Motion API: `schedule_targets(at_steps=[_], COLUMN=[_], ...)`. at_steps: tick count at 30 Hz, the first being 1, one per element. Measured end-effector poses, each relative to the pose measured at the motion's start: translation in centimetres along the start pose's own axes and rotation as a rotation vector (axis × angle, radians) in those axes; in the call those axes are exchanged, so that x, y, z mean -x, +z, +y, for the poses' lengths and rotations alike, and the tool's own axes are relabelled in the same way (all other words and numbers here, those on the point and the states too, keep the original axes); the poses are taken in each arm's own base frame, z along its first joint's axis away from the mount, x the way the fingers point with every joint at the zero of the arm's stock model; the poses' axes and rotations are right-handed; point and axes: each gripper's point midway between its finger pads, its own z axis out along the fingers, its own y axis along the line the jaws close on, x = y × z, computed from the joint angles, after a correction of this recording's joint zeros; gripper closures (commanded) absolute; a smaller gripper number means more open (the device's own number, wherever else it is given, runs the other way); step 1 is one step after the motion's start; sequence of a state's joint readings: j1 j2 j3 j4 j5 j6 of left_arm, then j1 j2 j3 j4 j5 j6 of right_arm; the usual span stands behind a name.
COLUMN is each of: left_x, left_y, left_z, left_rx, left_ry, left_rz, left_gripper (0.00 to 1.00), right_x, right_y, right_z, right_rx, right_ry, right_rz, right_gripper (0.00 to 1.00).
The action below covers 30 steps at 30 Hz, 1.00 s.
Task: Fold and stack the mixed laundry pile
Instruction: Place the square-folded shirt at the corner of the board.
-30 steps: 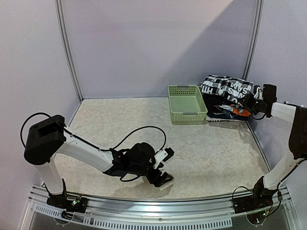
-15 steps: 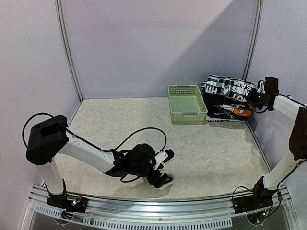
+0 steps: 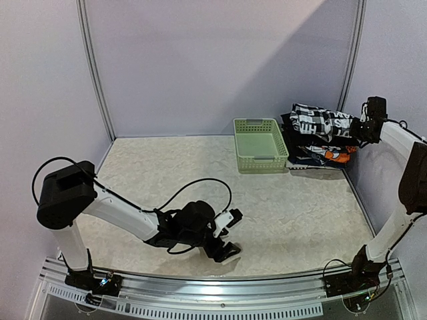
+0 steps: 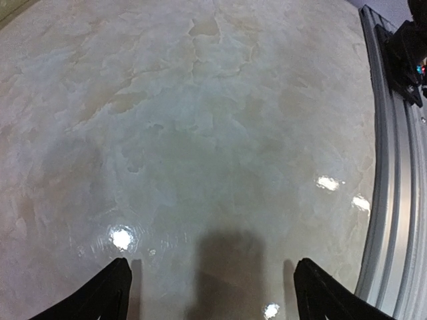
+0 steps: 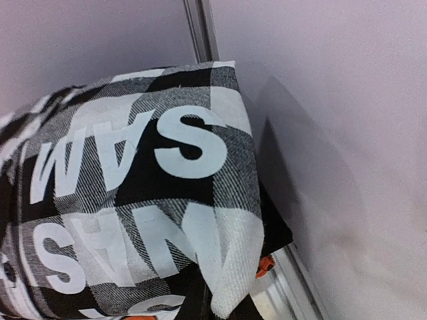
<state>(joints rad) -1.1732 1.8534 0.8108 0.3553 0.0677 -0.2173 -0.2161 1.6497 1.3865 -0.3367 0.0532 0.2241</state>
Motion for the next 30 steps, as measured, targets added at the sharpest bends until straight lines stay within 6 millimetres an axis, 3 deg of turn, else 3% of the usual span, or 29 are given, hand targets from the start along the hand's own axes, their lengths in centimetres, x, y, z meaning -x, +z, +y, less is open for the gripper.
schedule_targets(at_steps=[3, 8, 13, 18, 22, 25, 27, 30], left_x=[-0.2, -0.7, -0.5, -0.4, -0.3, -0.3, -0.3, -0.3], left_y=[0.1, 0.4, 0.4, 0.4, 0.4, 0.4, 0.4, 0.3], left_z=[0.0, 0.1, 0.1, 0.1, 0.2, 0.1, 0.1, 0.1], left_rx=[-0.007, -0.016, -0.021, -0.021, -0.021, -0.022, -0.022, -0.024], left_ry=[0.000, -0.002, -0.003, -0.004, -0.004, -0.004, -0.004, -0.005], left_rz=[0.001, 0.014, 0.003, -0.002, -0.005, -0.004, -0.004, -0.005], left_gripper=[0.14, 0.14, 0.14, 0.14, 0.14, 0.14, 0.14, 0.14], right_x=[-0.9, -1.0, -0.6, -2.4, -4.4, -4.7, -4.8, -5.3], right_y=[1.4, 2.7, 2.6, 0.5, -2.4, -5.1, -7.1, -9.4], right_z=[-1.1, -1.7, -1.1, 0.2, 1.8, 3.4, 5.3, 8.6], right_rx=[-0.061, -0.096, -0.078, -0.044, -0.009, 0.019, 0.059, 0.151], right_ry=[-0.042, -0.057, -0.041, -0.023, -0.009, -0.011, -0.021, -0.043], right_rz=[0.023, 0.026, -0.001, -0.006, -0.013, -0.050, -0.083, -0.113], right_gripper=[0.68, 0.49, 0.33, 0.17, 0.14, 0.16, 0.19, 0.32])
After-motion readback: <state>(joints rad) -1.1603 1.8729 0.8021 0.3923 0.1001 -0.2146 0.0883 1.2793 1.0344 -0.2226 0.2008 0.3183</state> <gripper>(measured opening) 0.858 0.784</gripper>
